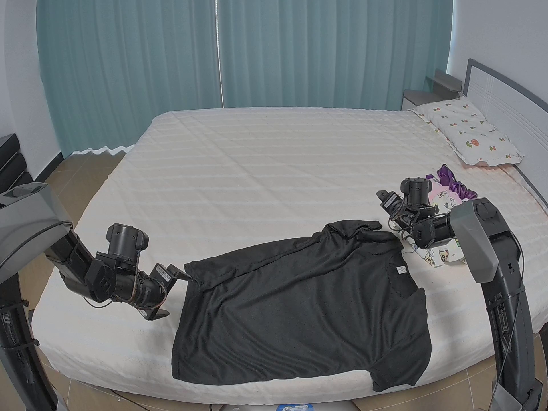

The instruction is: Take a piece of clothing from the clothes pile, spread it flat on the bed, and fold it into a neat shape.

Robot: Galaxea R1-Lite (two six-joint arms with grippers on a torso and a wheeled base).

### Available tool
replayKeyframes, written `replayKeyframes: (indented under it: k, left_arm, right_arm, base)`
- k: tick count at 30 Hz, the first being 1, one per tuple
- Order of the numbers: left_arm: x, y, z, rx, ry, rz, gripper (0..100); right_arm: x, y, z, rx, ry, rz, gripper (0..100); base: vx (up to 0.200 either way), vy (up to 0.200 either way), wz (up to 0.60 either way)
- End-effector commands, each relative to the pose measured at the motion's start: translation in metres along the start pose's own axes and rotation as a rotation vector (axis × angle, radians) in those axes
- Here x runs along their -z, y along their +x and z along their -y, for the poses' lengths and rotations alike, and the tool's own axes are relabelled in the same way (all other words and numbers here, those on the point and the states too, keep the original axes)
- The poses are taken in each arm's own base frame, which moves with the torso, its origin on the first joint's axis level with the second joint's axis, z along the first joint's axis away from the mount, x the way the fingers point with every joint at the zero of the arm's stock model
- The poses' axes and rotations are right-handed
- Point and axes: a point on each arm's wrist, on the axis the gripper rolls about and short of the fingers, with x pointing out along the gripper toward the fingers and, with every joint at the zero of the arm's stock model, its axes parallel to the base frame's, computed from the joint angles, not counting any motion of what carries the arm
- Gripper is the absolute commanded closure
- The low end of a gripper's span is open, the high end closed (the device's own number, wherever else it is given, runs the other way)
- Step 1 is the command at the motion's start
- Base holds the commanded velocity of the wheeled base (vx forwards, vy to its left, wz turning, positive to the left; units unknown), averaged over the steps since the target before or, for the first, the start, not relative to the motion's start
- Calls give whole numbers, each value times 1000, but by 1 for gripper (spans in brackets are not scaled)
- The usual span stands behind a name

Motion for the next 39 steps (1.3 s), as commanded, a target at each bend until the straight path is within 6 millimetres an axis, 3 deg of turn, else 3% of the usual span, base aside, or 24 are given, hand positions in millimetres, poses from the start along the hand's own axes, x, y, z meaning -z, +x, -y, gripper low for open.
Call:
replayKeyframes:
  k: [1, 4, 14, 22, 37, 38, 39]
  left_arm:
    - [0, 0, -1, -2, -1, -1, 0]
    - [0, 1, 0, -2, 0, -2, 0]
    - [0, 1, 0, 0, 2, -1, 0]
    - [0, 1, 0, -1, 1, -2, 0]
    - [0, 1, 0, -1, 3, -2, 0]
    - [0, 1, 0, -1, 3, -2, 0]
    - [0, 1, 0, -1, 3, -2, 0]
  right_arm:
    - [15, -26, -19, -22, -18, -104, 0]
    - [30, -28, -19, -12, -62, -138, 0]
    - [51, -35, -24, 13, -131, -212, 0]
    - [50, -37, -24, 42, -96, -233, 0]
    - [63, -9, -5, 98, -27, -219, 0]
    - [64, -5, -3, 107, -22, -208, 100]
    - [64, -5, -2, 109, -23, -208, 100]
  base:
    - [0, 0, 0]
    - [0, 0, 0]
    - [0, 0, 0]
    - [0, 0, 0]
    - [0, 0, 0]
    - [0, 0, 0]
    - [0, 0, 0]
